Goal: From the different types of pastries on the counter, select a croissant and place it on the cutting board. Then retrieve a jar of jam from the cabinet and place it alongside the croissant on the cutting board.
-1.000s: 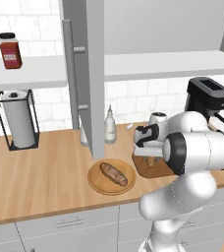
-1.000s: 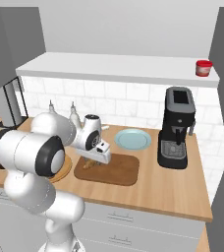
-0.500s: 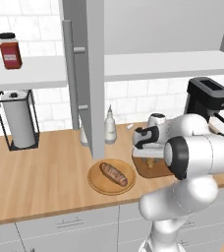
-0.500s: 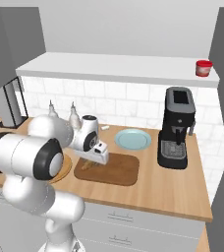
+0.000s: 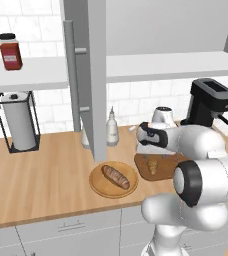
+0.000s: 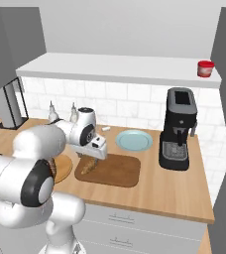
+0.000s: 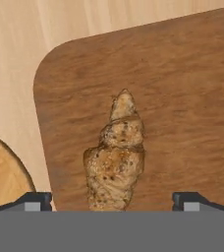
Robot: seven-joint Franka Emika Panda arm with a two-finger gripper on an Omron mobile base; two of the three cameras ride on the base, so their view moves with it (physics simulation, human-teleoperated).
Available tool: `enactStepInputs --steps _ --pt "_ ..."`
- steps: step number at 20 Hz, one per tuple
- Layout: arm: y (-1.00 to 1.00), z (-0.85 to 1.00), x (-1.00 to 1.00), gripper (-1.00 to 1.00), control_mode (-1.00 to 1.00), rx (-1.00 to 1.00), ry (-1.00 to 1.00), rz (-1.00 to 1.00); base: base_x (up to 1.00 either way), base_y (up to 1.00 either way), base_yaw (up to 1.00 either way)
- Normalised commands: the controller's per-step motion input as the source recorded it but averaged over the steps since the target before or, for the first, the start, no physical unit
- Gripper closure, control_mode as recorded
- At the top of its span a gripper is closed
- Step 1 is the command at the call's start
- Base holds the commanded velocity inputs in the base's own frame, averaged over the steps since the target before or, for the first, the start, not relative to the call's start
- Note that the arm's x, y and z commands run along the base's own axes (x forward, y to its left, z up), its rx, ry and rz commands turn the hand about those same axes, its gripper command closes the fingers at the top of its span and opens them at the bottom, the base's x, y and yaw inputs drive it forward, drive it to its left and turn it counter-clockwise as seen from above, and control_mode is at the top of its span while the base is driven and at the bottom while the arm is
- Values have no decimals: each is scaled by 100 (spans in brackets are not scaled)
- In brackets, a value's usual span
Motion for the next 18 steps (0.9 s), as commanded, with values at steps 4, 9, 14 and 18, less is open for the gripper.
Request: enactStepInputs --steps 4,9,14,18 --pt "0 69 -41 -100 -100 -9 -11 0 0 0 0" --pt "-18 -9 -75 -100 -100 -6 -42 0 0 0 0" --pt "-54 66 -37 -100 -100 0 -36 -5 0 0 0" --pt "-45 99 -10 -100 -100 -4 -23 -9 0 0 0"
